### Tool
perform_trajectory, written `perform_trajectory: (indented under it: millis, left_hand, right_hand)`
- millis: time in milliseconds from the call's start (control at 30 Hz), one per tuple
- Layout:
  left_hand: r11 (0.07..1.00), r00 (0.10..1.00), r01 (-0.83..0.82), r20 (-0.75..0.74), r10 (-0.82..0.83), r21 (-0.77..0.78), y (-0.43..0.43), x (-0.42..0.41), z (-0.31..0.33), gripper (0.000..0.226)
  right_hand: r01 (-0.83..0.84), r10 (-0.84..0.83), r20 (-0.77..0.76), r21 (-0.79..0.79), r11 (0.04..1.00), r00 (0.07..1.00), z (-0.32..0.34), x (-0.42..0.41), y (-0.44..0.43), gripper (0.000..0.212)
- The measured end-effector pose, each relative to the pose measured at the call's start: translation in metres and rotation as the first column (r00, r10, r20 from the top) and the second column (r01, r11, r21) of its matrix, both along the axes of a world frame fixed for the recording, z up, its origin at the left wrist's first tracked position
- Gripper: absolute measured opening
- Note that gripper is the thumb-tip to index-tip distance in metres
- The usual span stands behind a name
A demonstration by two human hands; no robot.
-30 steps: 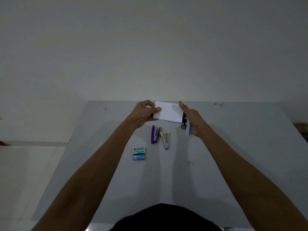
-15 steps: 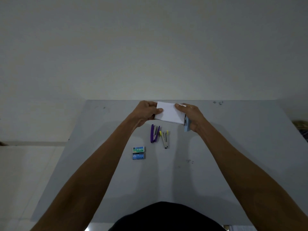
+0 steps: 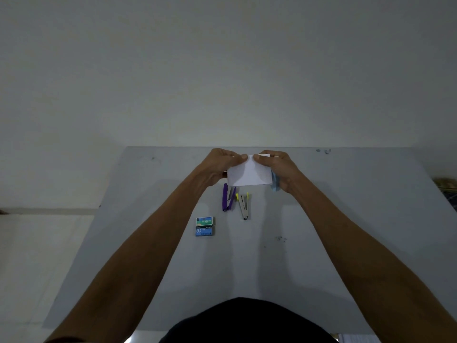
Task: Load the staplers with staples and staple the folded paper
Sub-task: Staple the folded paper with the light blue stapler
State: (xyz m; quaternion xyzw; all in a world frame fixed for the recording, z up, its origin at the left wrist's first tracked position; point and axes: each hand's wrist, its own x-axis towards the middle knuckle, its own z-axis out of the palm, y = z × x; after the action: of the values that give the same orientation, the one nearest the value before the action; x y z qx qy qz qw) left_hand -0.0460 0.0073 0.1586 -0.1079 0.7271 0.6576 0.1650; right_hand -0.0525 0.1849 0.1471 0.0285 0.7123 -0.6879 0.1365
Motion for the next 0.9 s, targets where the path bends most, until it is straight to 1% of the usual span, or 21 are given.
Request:
perform_trajectory:
  millis: [167,233,333,400,500,567,767,900]
  left_hand:
    - [0.998,0.999,-0.039,-0.024,0.038,-0.041,0.002,-0.002,-0.001,0.017]
    - [0.996,0.997,-0.074,-0.038,0.072,-0.04,0.002,-0.003,-0.004,0.017]
    - [0.995,0.995,-0.092,-0.041,0.09,-0.035,-0.005,-0.006,-0.006,0.018]
    - [0.998,0.998,-0.064,-0.016,0.064,0.002,-0.008,-0.004,-0.005,0.026]
    - [0.996,0.998,-0.046,0.055,0.042,0.079,-0.007,0.003,-0.003,0.037]
    - [0.997,0.998,-0.032,0.052,0.028,0.072,-0.006,0.004,-0.005,0.037]
    - [0.997,0.998,-0.06,-0.018,0.06,0.038,-0.001,0.003,0.0,0.03]
    - [0.999,0.998,0.021,0.066,-0.024,0.046,-0.003,0.007,0.001,0.026]
  right_hand:
    - [0.023,-0.022,0.018,-0.003,1.0,1.0,0.0,0.0,-0.004,0.023]
    - [0.042,-0.042,0.042,0.003,0.999,0.998,0.001,0.002,-0.005,0.019]
    - [0.014,-0.023,0.115,0.077,0.997,0.993,-0.001,0.007,0.0,0.011]
    - [0.001,-0.011,0.137,0.076,0.997,0.991,-0.005,0.008,0.004,0.009]
    - [0.064,-0.069,0.139,0.037,0.997,0.988,-0.006,0.005,0.007,0.007]
    - [0.081,-0.086,0.127,0.045,0.996,0.988,-0.006,0.003,0.009,0.008]
    - [0.109,-0.114,0.111,0.054,0.993,0.987,-0.006,0.0,0.007,0.01]
    - [0.114,-0.119,0.137,0.043,0.993,0.983,-0.004,-0.005,0.016,0.025]
